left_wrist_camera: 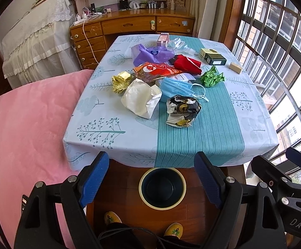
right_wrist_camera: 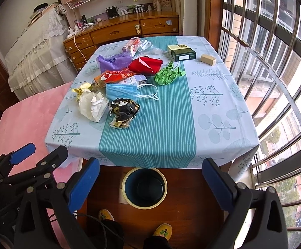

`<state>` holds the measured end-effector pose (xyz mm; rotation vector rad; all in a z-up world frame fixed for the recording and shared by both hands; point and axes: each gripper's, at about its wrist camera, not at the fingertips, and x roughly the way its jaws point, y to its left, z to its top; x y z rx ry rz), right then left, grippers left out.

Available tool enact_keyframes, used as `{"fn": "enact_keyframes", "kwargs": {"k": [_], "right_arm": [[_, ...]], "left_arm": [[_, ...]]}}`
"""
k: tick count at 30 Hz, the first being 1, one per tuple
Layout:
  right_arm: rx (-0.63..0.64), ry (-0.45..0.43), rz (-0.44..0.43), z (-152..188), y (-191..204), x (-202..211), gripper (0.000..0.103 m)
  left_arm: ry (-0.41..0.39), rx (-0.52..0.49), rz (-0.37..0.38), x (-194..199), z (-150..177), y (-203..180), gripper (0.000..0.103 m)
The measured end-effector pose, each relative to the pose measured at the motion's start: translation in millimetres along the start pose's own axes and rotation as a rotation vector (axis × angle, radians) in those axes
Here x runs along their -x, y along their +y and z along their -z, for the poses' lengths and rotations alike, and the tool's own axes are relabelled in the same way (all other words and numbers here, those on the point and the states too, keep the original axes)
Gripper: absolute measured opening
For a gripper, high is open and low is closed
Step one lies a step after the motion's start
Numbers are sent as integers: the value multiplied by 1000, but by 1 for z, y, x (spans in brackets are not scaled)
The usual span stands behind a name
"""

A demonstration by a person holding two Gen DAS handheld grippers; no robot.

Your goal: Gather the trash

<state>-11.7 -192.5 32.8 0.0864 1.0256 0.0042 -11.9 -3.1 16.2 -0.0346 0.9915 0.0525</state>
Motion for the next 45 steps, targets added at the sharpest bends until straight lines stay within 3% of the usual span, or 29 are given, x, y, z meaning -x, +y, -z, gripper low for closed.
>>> {"fn": "enact_keyframes", "kwargs": {"k": [17,26,28,30,34,45], "right_arm": [[30,-2,-60,-2,-11,8,100],[7,-25,-152,-15,-5,6,100],[-4,-38,-166,-19,-3,4,99],[-23,-35,-176,-25,-2,-3,92],[-86,32,-205,-37,-2,-26,80],[-253,163,-211,-69,12,-112,80]], "left_arm": [[13,18,-25,12,2,-9,83],[5,47,-66,18,-16,19,83],[25,60,-46,10,-25,31,83],[55,69,-28,-1,-34,42,83],[108,57,10,-27,-55,57,83],[240,-82,94,-117,-110,73,83]]}}
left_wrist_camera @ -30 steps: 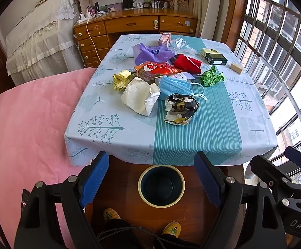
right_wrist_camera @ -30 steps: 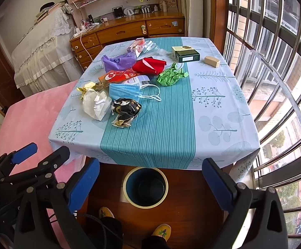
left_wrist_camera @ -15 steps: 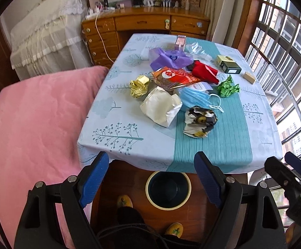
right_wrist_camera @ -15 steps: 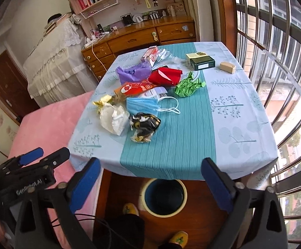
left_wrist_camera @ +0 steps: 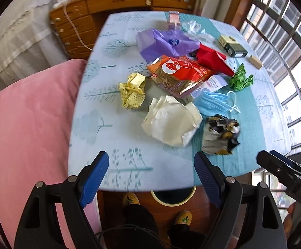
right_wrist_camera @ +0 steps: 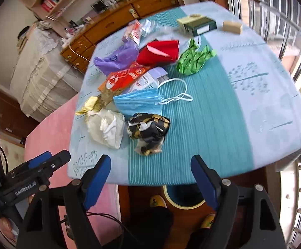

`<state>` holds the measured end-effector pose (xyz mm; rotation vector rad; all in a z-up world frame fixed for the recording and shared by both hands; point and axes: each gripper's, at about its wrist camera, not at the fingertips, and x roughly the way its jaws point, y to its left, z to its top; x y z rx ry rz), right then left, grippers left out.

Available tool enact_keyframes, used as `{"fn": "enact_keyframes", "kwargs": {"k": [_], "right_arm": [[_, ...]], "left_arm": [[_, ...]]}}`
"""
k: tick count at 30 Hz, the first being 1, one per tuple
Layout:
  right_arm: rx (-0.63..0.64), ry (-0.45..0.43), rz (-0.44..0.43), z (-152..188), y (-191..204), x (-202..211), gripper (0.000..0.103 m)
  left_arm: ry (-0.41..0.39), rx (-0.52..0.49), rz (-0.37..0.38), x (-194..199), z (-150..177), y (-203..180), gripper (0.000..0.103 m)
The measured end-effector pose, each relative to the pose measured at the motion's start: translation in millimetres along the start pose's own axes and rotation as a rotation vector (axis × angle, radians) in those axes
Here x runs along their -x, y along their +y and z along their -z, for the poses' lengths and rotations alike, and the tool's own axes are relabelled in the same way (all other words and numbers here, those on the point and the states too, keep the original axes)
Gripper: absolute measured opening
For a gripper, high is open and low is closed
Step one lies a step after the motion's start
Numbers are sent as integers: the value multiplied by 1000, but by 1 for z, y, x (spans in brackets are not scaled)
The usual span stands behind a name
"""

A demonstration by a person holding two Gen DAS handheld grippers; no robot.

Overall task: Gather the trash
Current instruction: 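Reach the left tool to the white tissue while the right tool reaches the black-gold wrapper, then close the left tool on the white tissue while the right tool grasps the black-gold wrapper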

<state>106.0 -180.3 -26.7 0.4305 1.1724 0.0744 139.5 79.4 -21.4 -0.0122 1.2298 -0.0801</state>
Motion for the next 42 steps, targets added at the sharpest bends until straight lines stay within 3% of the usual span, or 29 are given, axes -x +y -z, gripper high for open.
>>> {"fn": "enact_keyframes", "kwargs": {"k": [11,19,23,27,31,33,35,42], "right_arm": [[-167,113,34,-29,-6,-73,80],[-225,121,52,-24,-11,-89,80],[-227,103,27,-22,-10,-89,58],[-205,82,31,-19,-4,-87,55],[-186,78,27,-15,0,-84,50],[-174,78,22,-12,1,-82,49],[-163,76,7,-9,2,-79,48],[-146,61,-57,2,2,-59,47]], "left_arm": [[121,-48,73,-74,-44,19,83],[181,-53,140,-107,-61,26,83],[193,-65,157,-117,-65,23,83],[210,-80,176,-121,-65,16,82],[212,-101,204,-118,-60,4,47],[201,-123,169,-112,-56,-4,40],[181,-147,151,-106,-52,-15,26],[117,-217,96,-69,-33,-39,17]]}}
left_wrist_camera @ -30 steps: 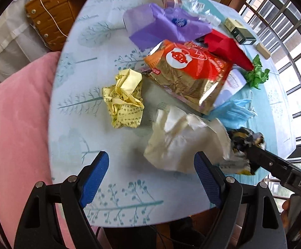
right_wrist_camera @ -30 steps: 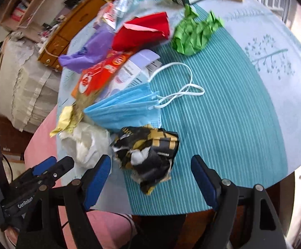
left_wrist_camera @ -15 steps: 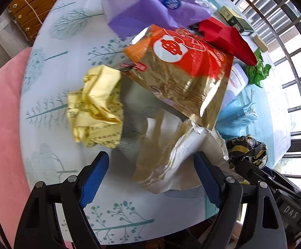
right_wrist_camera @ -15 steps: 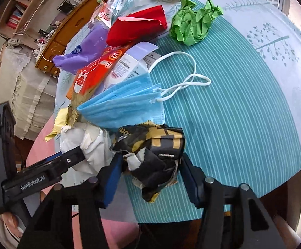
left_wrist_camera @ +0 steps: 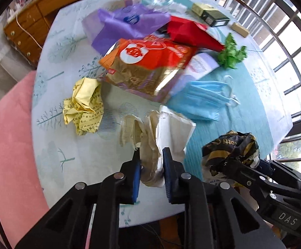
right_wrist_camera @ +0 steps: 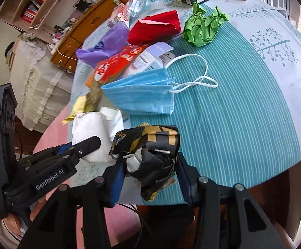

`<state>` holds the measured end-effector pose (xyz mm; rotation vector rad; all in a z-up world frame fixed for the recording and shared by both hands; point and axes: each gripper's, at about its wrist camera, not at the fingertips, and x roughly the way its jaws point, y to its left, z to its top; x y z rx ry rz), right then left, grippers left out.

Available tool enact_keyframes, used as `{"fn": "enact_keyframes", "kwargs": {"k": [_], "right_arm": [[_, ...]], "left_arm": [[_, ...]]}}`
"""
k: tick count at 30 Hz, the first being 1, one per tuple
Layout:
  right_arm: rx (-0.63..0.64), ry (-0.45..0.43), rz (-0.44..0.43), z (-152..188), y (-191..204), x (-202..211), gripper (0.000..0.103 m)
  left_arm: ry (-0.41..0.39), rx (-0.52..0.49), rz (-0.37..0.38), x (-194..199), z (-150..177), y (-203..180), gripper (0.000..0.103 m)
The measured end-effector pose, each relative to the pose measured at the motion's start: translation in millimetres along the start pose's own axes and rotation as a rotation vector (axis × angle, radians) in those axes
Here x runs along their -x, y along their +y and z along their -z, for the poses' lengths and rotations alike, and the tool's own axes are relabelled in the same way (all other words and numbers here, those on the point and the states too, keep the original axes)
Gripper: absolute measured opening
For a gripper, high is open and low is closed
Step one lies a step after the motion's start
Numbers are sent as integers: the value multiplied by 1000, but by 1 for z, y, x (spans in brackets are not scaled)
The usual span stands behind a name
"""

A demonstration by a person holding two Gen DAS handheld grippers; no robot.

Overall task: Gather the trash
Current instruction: 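Close the left tool on the white tissue while the right tool grasps the black-gold wrapper, then carry both items down over the bin and open both tools to drop them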

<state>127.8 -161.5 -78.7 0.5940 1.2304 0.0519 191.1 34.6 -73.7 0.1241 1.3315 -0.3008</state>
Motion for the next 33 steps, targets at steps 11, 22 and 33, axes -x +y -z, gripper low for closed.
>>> {"fn": "enact_keyframes", "kwargs": {"k": [11,22,33], "right_arm": [[82,-12,-55,24,-14,56,47],[134,-15,-91,54,-58,112,47],[182,64,-89,85,-110,123,47]], "left_arm": [[-89,-99,-65,63,45,-58,16],[-208,-165,-124,116,81,-129,16],[-113,-146,-150,90,138,-187,17]]}}
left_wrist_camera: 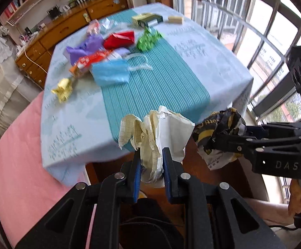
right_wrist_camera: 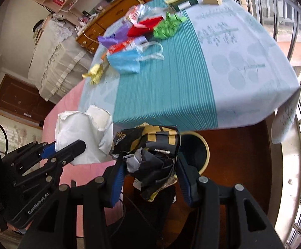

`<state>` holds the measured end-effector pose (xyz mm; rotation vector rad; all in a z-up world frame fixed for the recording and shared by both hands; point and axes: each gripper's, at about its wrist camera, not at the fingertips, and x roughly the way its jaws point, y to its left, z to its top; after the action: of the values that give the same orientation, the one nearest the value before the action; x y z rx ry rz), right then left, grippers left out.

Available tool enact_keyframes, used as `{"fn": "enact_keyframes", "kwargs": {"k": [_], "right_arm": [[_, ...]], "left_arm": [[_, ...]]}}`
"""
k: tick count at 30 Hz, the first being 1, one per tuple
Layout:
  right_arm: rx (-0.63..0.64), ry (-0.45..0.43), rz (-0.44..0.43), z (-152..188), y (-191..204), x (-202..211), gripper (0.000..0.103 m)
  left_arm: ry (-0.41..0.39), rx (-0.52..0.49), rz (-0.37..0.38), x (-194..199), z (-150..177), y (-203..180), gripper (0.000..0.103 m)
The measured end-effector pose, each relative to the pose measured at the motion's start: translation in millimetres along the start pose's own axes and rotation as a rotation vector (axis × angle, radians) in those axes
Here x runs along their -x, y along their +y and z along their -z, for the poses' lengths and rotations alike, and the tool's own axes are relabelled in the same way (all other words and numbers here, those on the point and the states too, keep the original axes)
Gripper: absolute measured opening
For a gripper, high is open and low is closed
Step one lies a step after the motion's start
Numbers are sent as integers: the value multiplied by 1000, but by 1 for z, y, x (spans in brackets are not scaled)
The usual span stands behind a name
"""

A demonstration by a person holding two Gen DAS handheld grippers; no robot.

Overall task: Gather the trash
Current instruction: 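Carry both items down over the bin and open both tools to drop them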

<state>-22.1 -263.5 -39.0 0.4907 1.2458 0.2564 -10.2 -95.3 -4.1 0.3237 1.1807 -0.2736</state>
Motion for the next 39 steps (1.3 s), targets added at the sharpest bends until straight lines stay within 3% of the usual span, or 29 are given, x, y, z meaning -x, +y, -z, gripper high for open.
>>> {"fn": "enact_keyframes", "kwargs": {"k": [7,13,19,27,32,36,38,39], "right_arm": [[-59,67,0,27,-27,-26,47],[-113,136,44,47,-50,-65,47],[-155,182,82,61,-70,-109,47],[-194,237,139,66,-97,-191,47],[-217,259,152,69,-118,-260,47],[-256,261,144,67,-131,-305,50],[-290,263,117,66,-135,-324,53],[-301,264,111,66,-138,-329,55]], "left_arm": [[85,13,37,-29,18,-17,17],[181,85,86,-83,36,-21,17],[247,147,87,-141,58,-19,17],[312,248,89,-230,92,-2,17],[304,269,69,-279,108,5,20],[299,271,43,-316,117,13,34],[304,276,33,-329,121,20,60],[299,286,32,-334,123,24,64]]}}
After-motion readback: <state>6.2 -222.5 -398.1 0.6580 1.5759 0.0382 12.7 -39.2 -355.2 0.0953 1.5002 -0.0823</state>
